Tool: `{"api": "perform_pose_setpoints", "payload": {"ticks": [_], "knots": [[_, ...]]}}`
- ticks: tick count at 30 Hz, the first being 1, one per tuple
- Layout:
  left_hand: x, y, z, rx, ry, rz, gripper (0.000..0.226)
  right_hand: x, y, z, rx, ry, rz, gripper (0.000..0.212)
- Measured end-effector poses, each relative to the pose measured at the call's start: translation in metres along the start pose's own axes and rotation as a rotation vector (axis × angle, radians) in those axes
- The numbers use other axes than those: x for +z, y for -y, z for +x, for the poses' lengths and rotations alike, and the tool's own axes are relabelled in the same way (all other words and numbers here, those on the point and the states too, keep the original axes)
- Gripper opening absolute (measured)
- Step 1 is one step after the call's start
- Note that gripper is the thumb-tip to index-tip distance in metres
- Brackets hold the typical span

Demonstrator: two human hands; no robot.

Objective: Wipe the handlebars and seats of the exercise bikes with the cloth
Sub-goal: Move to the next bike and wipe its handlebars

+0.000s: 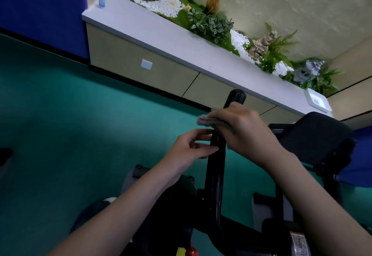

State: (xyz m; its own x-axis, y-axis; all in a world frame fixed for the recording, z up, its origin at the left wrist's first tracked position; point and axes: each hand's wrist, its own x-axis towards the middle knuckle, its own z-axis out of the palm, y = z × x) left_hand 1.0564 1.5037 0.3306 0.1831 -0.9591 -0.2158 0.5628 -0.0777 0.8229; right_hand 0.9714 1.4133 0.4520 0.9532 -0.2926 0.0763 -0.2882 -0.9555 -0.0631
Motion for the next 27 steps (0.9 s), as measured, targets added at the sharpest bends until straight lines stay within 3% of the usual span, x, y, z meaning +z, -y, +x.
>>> {"api": "perform_pose_setpoints", "payload": {"ticks": [3,8,12,16,18,23,25,27], "knots": [[-0.001,0.003,-0.004,-0.01,0.014,-0.021,0.035,0.002,0.001,0.004,0.033,-0.061,-0.022,0.016],[-0.005,0.01,-0.011,-0.059,-0.007,-0.062,0.031,0.018,0.018,-0.008,0.013,0.205,-0.054,0.017],[-0.005,0.011,-0.015,-0.095,0.022,-0.064,0.036,0.01,0.009,-0.004,0.053,0.011,-0.028,0.018],[-0.005,0.009,-0.015,-0.09,0.035,-0.071,0.028,0.024,0.019,-0.026,0.08,-0.019,0.051,0.018],[-0.007,0.008,-0.014,-0.089,0.054,-0.063,0.03,0.029,0.023,-0.038,0.184,-0.165,0.163,0.019],[-0.009,0.002,-0.01,-0.088,0.077,0.058,0.042,0.019,0.017,-0.026,0.621,-0.808,0.316,0.018],[-0.006,-0.005,-0.006,-0.063,0.07,0.118,0.045,0.011,0.008,-0.011,0.748,-0.885,0.339,0.017],[-0.005,-0.01,0.0,-0.05,0.067,0.151,0.05,0.007,-0.002,0.004,0.825,-0.828,0.362,0.019]]}}
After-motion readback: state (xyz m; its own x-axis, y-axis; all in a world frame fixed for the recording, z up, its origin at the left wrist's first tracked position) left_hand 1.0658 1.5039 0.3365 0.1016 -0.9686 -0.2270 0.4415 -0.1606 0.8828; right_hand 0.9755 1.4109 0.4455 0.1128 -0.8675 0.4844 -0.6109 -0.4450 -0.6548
